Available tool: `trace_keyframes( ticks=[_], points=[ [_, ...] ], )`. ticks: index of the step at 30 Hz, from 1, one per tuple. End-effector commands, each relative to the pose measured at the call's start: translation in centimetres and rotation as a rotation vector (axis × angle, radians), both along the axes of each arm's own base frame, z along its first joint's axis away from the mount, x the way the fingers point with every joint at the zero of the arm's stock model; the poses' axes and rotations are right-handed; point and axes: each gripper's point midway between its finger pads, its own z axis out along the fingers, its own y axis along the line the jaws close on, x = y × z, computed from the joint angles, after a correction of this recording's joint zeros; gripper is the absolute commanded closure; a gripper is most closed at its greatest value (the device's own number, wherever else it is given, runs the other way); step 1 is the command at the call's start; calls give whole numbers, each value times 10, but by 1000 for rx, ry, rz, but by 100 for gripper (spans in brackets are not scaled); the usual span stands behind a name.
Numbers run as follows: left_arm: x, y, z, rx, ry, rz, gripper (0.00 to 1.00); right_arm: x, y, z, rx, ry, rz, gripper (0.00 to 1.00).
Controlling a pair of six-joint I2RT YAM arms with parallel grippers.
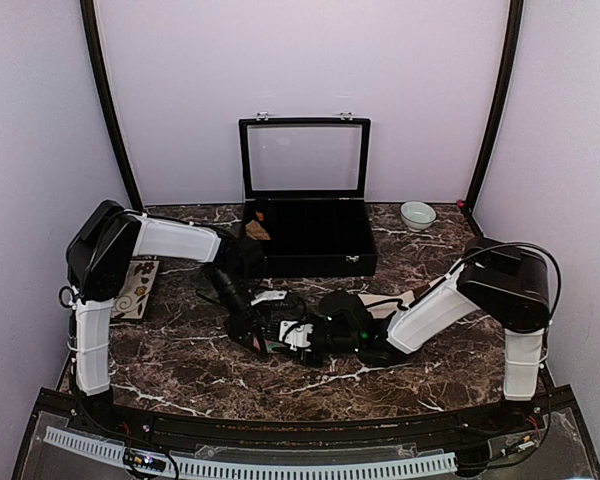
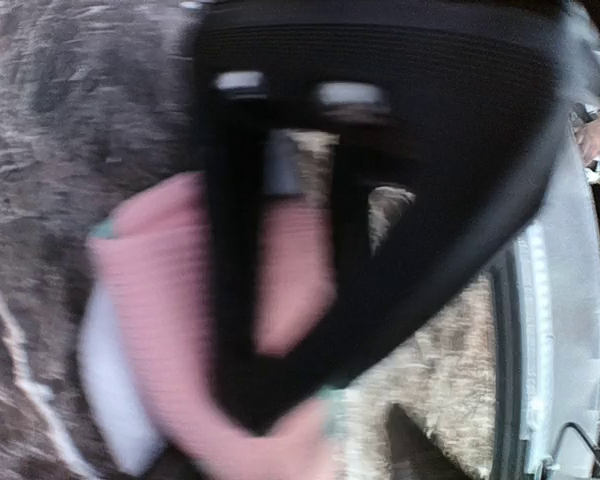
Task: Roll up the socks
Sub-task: Roll the sock at the center of the board, then pick up the sock from the center of the board.
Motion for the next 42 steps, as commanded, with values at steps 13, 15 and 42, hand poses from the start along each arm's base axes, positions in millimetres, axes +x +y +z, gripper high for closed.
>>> trace_keyframes(
  ticks=[13,15,42],
  points=[
    [19,65,11,111,-175,170,1,-32,-100,-141,-476,373,-164,71],
    [26,67,18,72,-222,199,1,-34,-99,-141,-470,405,-167,71],
    [9,20,27,-134,-702,7,11,-50,-94,-135,-303,951,-279,92]
  ],
)
